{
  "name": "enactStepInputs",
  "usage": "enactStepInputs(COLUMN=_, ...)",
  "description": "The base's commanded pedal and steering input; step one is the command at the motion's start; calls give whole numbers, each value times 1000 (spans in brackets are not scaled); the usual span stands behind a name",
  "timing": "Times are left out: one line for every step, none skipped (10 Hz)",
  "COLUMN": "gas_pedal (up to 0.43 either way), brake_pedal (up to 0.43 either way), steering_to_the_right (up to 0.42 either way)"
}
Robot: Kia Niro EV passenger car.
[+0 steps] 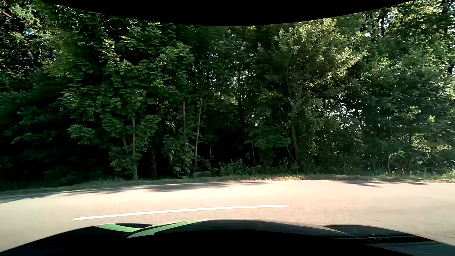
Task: Follow the waypoints while adhering to traffic rules and regulations
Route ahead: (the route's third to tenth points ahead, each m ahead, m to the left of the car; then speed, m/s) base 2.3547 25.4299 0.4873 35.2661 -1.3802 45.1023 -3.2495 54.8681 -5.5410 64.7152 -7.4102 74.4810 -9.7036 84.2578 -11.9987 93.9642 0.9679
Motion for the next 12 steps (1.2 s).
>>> enactStepInputs(gas_pedal=0, brake_pedal=220, steering_to_the_right=-486)
enactStepInputs(gas_pedal=0, brake_pedal=226, steering_to_the_right=-501)
enactStepInputs(gas_pedal=0, brake_pedal=238, steering_to_the_right=-515)
enactStepInputs(gas_pedal=0, brake_pedal=244, steering_to_the_right=-523)
enactStepInputs(gas_pedal=0, brake_pedal=244, steering_to_the_right=-528)
enactStepInputs(gas_pedal=0, brake_pedal=226, steering_to_the_right=-533)
enactStepInputs(gas_pedal=0, brake_pedal=30, steering_to_the_right=-539)
enactStepInputs(gas_pedal=0, brake_pedal=0, steering_to_the_right=-549)
enactStepInputs(gas_pedal=118, brake_pedal=0, steering_to_the_right=-570)
enactStepInputs(gas_pedal=398, brake_pedal=0, steering_to_the_right=-602)
enactStepInputs(gas_pedal=421, brake_pedal=0, steering_to_the_right=-629)
enactStepInputs(gas_pedal=441, brake_pedal=0, steering_to_the_right=-683)
